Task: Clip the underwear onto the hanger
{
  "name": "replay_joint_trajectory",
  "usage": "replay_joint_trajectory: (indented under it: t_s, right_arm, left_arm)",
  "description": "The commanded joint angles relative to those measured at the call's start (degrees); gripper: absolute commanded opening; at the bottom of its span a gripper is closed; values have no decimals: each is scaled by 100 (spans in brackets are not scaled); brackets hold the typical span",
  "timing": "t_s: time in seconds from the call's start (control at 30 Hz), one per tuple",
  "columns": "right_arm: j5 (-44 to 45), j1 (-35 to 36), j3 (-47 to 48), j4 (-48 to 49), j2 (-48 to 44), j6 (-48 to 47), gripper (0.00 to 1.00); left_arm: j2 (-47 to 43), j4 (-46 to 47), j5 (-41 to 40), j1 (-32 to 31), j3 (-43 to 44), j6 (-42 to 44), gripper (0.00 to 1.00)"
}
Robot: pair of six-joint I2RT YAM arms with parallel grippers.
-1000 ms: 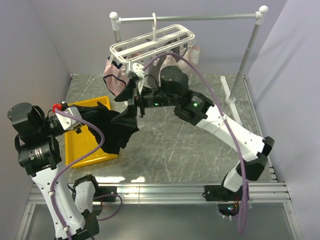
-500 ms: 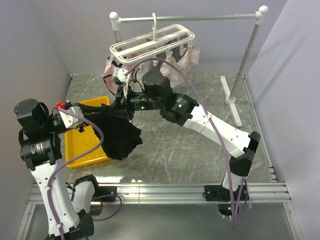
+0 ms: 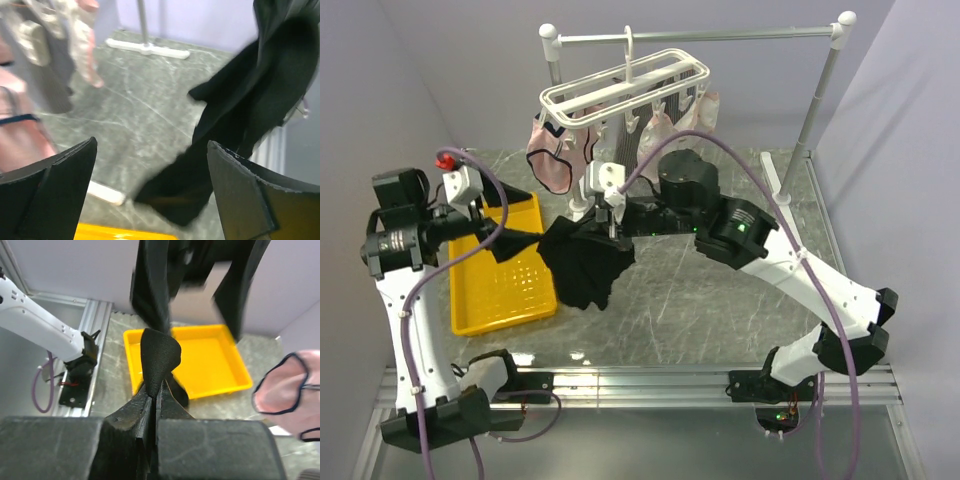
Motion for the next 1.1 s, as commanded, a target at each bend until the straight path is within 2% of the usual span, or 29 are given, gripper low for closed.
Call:
replay_joint_trajectory:
  t_s: [0.0, 0.03, 0.07, 0.1, 0.13, 0.17, 0.23, 0.3, 0.37, 0.43, 0.47, 0.53, 0.67, 0.8, 0.9, 1.0, 1.07]
  right_arm:
    - [-13, 4, -54, 99, -283, -459, 0]
    - [-4, 4, -45, 99, -283, -468, 0]
    - [-4, -13, -28, 82, -283, -494, 0]
    - [14, -22, -28, 90, -292, -512, 0]
    - [23, -22, -36, 90, -318, -521, 0]
    - [49, -31, -19, 56, -310, -573, 0]
    - [110, -31, 51, -102, -275, -591, 0]
    - [154, -31, 43, -243, -275, -688, 0]
    - [321, -31, -45, -270, -336, -697, 0]
    - [392, -31, -159, -296, -397, -679, 0]
    - [453, -31, -194, -296, -415, -662, 0]
    - [558, -31, -212, -349, -398, -635, 0]
    - [848, -40, 86, -595, -187, -565, 0]
    - [1200, -31, 393, -779, 6, -486, 0]
    - [1192, -31, 508, -824, 94, -389, 0]
    - [1070, -22, 675, -885, 182, -275, 0]
    - [744, -31, 658, -842, 139, -292, 0]
  left_arm:
    - [-532, 792, 390, -237, -485, -579, 98]
    - [-656, 1269, 399, -386, -930, -947, 98]
    - [-935, 1952, 399, -466, -1178, -1986, 99]
    - [-1060, 3134, 408, -527, -1424, -2544, 99]
    - [-1174, 3728, 434, -615, -1810, -3002, 99]
    - [-1332, 4117, 417, -651, -1944, -3677, 99]
    - [-1377, 4550, 434, -730, -2042, -4122, 99]
    - [-1220, 4028, 487, -730, -1850, -3783, 99]
    - [-957, 2694, 470, -730, -1419, -2680, 99]
    - [-781, 1554, 400, -730, -1095, -2061, 99]
    - [-649, 1250, 364, -739, -997, -1484, 99]
    - [-552, 862, 128, -730, -856, -979, 99]
    - [-516, 991, -154, -730, -882, -994, 99]
    - [-674, 1886, 12, -730, -1189, -1898, 99]
    - [-823, 2378, 188, -730, -1400, -2118, 99]
    - [-920, 3152, 399, -730, -1769, -2918, 99]
    - [-903, 3190, 259, -791, -1822, -2762, 99]
